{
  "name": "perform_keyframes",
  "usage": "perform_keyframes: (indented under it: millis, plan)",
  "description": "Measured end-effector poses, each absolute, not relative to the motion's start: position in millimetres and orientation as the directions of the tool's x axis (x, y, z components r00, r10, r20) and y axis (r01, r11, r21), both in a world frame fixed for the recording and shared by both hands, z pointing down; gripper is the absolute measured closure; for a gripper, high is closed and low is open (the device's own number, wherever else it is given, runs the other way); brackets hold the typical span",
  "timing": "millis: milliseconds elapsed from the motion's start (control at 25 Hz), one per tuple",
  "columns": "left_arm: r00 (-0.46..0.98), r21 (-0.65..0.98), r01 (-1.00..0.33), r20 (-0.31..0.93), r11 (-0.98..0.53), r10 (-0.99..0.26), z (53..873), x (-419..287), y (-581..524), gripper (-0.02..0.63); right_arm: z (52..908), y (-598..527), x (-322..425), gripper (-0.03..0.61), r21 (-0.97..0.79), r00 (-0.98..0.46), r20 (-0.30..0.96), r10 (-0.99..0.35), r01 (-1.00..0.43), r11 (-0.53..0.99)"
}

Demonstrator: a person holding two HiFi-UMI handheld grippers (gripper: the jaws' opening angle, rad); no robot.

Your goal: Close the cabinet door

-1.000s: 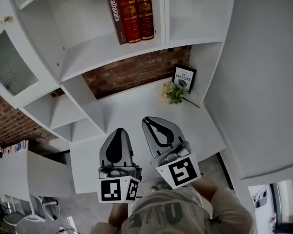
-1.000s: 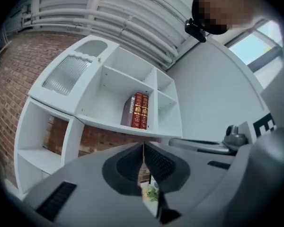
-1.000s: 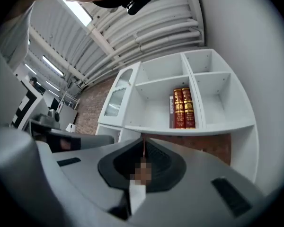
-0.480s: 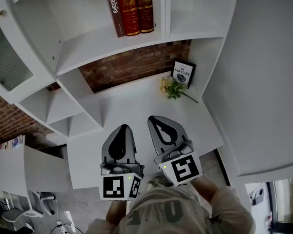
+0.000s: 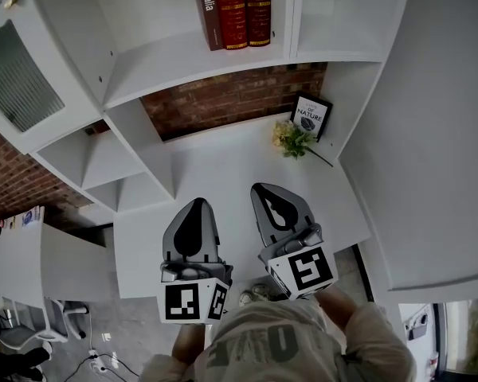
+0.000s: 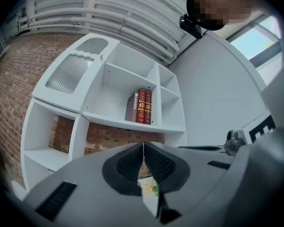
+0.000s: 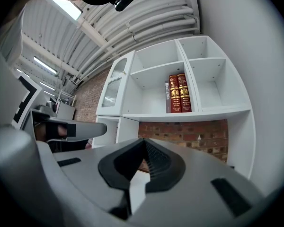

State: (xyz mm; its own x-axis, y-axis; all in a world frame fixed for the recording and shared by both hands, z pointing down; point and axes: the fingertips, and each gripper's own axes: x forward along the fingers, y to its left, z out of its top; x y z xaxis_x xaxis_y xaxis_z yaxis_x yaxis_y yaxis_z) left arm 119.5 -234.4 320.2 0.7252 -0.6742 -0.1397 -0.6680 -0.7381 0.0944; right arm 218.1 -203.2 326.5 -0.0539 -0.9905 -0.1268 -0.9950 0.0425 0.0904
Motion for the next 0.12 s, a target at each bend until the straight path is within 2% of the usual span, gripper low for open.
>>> perform_keyframes:
  millis: [120]
  plan:
    - [0.722, 0.1, -0.672, -0.131, -0.734, -0.679, 323.5, 116.5, -237.3, 0.594, 329.6, -204.0, 214.5, 0.561, 0.093, -0.059, -0.122, -0.991, -0.995, 0.048]
